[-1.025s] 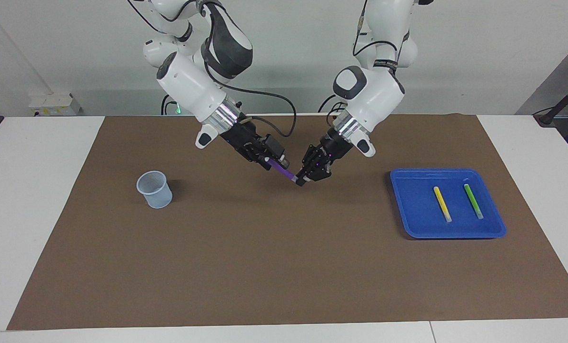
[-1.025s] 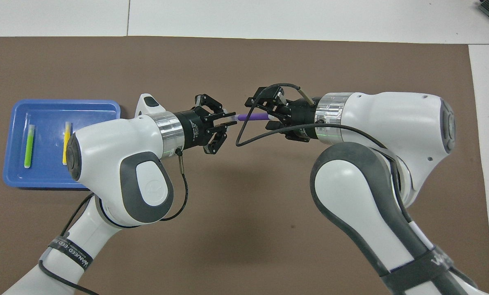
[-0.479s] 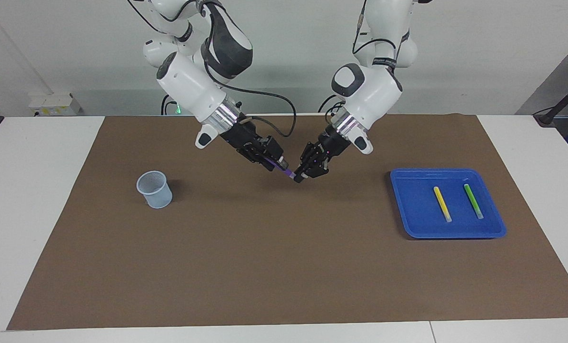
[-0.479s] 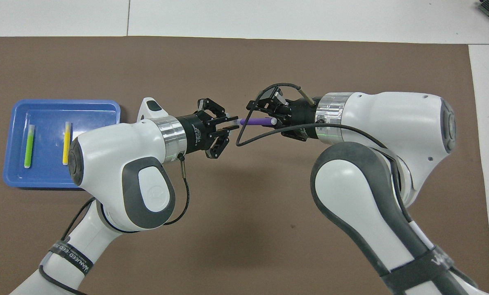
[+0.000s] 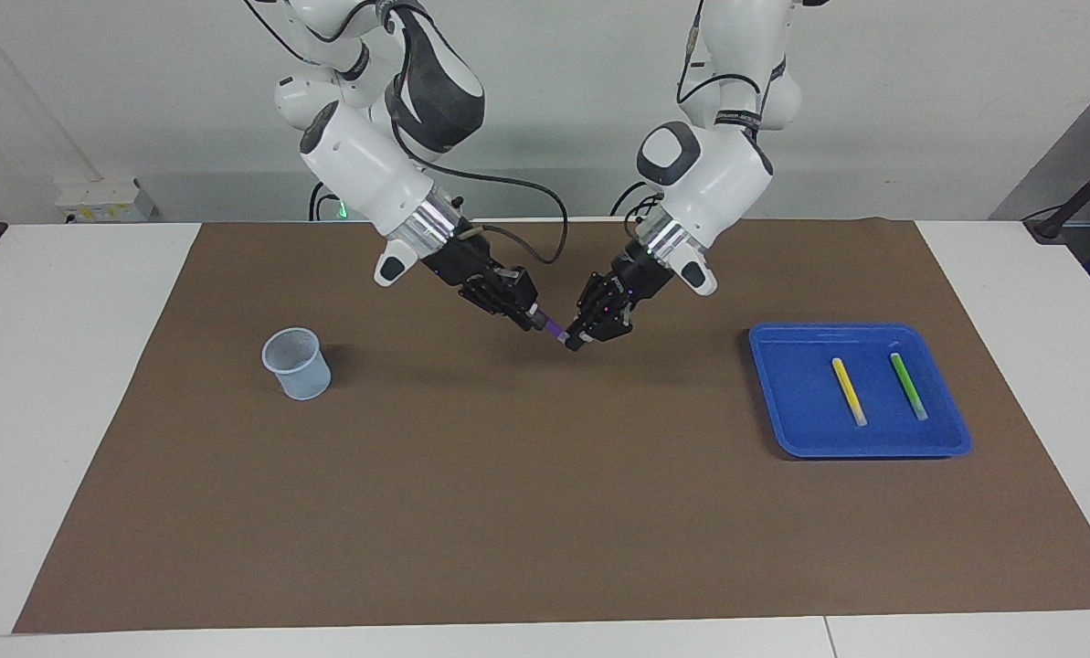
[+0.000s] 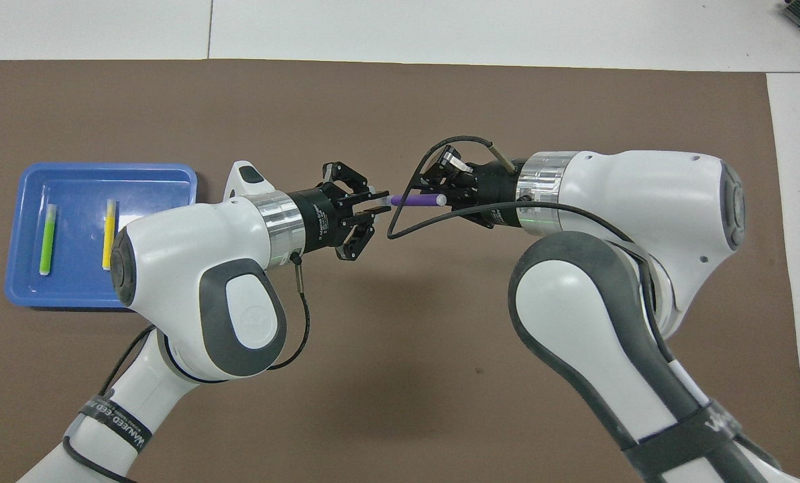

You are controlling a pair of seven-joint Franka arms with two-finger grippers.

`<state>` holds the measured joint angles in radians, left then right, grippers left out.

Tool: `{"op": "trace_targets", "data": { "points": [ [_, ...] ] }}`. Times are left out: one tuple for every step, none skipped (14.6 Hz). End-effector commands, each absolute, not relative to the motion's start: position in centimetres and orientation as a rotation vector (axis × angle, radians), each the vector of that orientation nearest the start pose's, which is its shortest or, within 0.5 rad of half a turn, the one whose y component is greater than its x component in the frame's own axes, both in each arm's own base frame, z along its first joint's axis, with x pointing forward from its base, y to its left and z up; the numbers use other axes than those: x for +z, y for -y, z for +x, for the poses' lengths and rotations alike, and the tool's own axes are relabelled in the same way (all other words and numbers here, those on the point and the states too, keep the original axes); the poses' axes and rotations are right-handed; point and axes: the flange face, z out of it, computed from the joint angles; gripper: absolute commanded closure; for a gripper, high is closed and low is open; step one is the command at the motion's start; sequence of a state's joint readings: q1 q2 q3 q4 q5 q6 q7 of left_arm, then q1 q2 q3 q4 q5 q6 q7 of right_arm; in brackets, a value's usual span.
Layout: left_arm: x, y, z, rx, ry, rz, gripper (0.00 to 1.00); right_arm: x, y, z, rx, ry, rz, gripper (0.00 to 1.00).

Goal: Transfer and insert pens with both arms
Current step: 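Bring the right gripper to the purple pen's tip held by left gripper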

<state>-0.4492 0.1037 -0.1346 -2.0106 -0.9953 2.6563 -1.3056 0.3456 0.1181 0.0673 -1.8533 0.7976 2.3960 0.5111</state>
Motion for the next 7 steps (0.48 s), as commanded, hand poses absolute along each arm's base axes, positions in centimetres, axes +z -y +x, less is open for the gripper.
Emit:
{"op": "trace_targets", "data": {
  "points": [
    [45.38, 31.26, 51.07, -0.343, -1.606, 1.685, 1.00, 50.73, -25.71, 57.77, -0.080, -0.671, -2.254, 1.00],
    [45.38, 31.26, 51.07, -0.343, -1.606, 1.685, 1.00, 50.72, -25.82, 57.78, -0.078, -0.672, -2.254, 1.00],
    [45.46, 31.35, 51.05, -0.343, -1.604, 1.686, 1.00, 50.89, -26.08, 57.71, -0.077, -0.673, -2.251, 0.96],
    [45.46, 31.35, 51.05, -0.343, -1.604, 1.686, 1.00, 50.88, -26.19, 57.66, -0.074, -0.671, -2.252, 0.84],
    [45.40, 31.40, 50.99, -0.343, -1.604, 1.687, 1.00, 50.87, -26.19, 57.59, -0.074, -0.663, -2.255, 0.76],
    [45.40, 31.64, 50.84, -0.345, -1.600, 1.691, 1.00, 50.82, -26.24, 57.54, -0.068, -0.659, -2.258, 0.68],
    [45.40, 31.64, 50.84, -0.345, -1.600, 1.691, 1.00, 50.91, -26.23, 57.57, -0.068, -0.666, -2.255, 0.27]
  ]
}}
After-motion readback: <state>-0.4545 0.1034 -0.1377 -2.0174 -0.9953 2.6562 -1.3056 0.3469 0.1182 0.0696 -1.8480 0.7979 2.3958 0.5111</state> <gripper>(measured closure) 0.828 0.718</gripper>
